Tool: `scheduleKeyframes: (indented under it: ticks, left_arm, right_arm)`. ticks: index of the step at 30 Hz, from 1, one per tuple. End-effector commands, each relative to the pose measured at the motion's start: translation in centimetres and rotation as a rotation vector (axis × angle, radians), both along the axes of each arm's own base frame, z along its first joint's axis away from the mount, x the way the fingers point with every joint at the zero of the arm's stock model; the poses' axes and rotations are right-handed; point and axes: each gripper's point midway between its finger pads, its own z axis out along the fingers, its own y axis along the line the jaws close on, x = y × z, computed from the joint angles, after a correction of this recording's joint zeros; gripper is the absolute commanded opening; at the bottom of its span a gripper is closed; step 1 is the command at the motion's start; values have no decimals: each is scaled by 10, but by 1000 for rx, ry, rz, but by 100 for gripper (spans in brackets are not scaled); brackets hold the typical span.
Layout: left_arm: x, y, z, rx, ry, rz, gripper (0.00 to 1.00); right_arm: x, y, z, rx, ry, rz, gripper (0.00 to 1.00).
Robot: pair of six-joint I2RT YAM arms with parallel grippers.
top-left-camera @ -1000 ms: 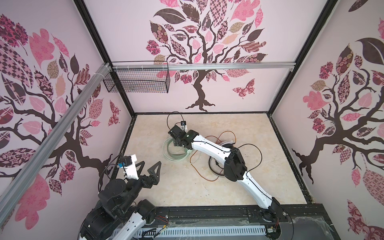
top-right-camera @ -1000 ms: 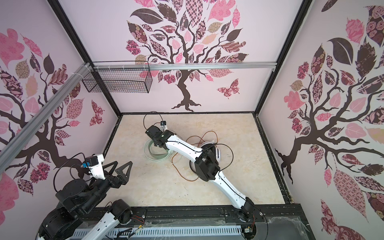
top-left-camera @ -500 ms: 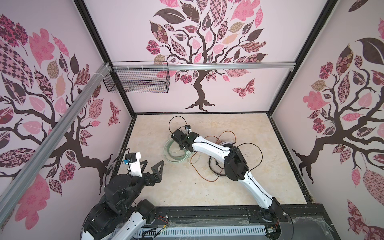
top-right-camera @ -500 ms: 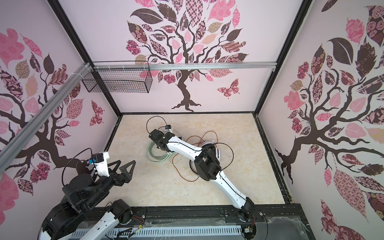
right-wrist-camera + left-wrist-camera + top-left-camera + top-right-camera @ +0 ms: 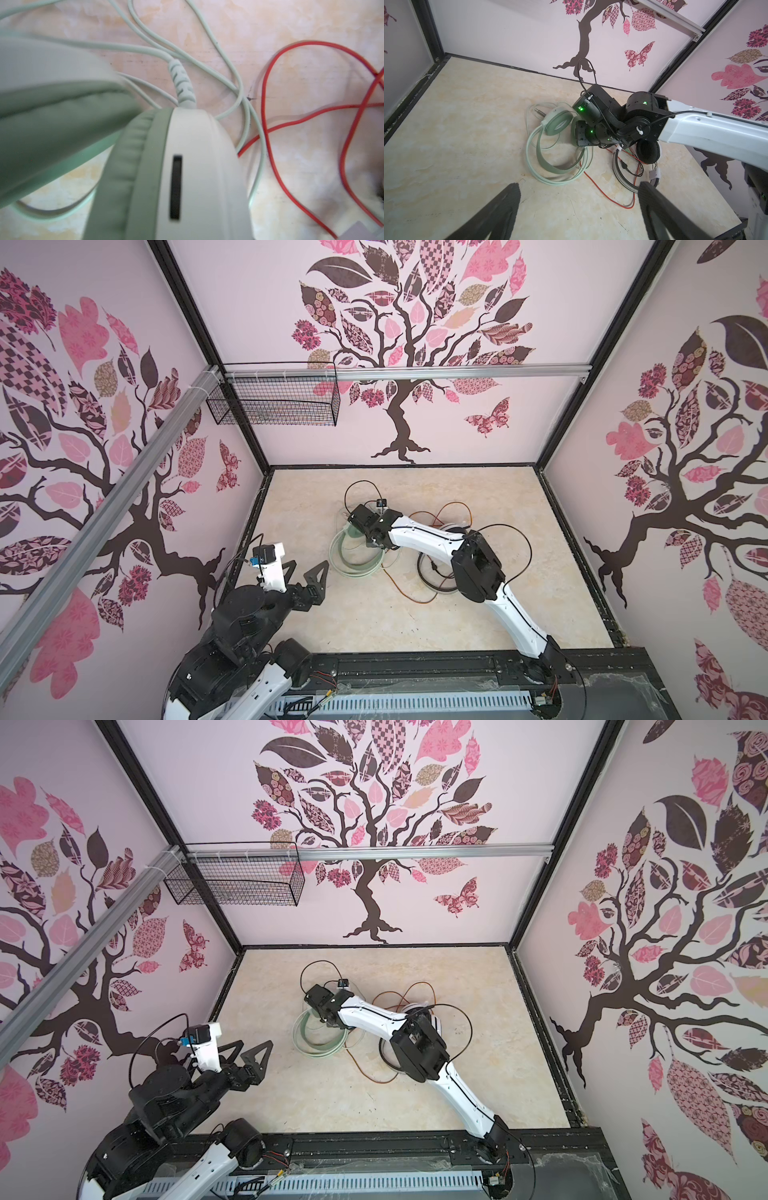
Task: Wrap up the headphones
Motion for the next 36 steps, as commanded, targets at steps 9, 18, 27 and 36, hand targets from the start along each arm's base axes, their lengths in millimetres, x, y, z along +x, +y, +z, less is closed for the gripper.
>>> scheduleKeyframes:
  ticks: [9, 18, 27, 36]
  left_arm:
    - [9, -59, -21, -204, 208, -167, 97]
    - [12, -108, -67, -482, 531, -175, 97]
    - [9, -139, -90, -360, 728, -54, 97]
    - [19, -166, -114, -251, 879, 94, 97]
  right_arm:
    - [-28, -73, 133, 87, -248, -54, 36]
    - [-73, -151, 153, 229, -419, -121, 36]
    - [-84, -166, 156, 282, -446, -158, 35]
    - [-92, -157, 146, 343, -418, -196, 35]
